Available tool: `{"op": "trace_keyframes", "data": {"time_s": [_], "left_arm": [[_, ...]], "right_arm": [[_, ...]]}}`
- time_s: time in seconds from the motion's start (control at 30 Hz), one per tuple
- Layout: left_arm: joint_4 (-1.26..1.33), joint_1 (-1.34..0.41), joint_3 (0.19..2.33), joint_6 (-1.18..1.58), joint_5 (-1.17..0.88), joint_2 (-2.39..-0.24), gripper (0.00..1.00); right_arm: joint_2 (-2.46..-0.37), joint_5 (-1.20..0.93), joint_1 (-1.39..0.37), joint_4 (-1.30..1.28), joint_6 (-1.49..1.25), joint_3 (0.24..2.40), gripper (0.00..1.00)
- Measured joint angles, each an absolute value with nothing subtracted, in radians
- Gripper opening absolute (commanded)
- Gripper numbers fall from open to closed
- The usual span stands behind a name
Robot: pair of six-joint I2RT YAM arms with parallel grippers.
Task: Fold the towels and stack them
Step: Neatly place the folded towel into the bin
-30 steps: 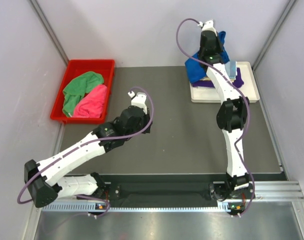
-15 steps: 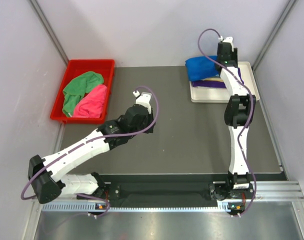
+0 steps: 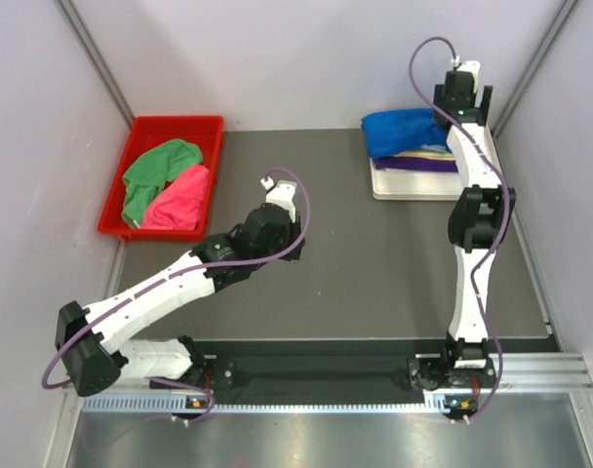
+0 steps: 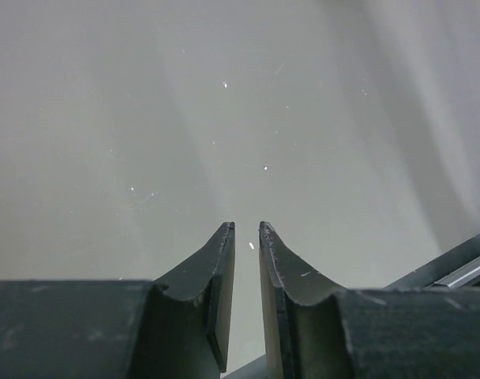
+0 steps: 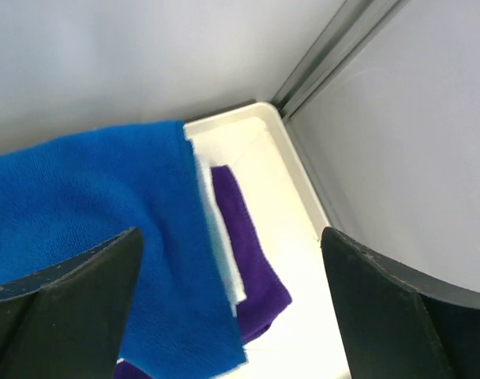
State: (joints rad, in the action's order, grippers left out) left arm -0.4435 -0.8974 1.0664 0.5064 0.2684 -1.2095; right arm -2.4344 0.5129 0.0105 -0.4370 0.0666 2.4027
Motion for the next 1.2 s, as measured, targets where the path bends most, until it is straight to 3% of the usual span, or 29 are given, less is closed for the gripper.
{"op": "trace_keyframes", "data": {"time_s": [0.4,0.67,0.93,1.2], "left_arm": [[-0.441,-0.896,1.069,0.507,0.257,-1.209,0.31],[-0.450,-0.880,1.110,0.503,0.276,-1.207,0.33],[-0.497,-0.855,1.109,0.502,0.347,-1.162,0.35],[-0.528,-0.833,1.039,0.502,0.401,-1.078,0.36]], "right_arm": [[-2.182,0.380,0.038,-0.485,-0.112,2.323,1.00],[-1.845,0.222,0.002,-0.449,-0.242,1.860,1.00],[-1.440,0.149,-0.252,-0.323,-0.311,1.295,1.00],[-1.190,0.138,-0.359,-0.245,-0.366,0.942,1.00]]}}
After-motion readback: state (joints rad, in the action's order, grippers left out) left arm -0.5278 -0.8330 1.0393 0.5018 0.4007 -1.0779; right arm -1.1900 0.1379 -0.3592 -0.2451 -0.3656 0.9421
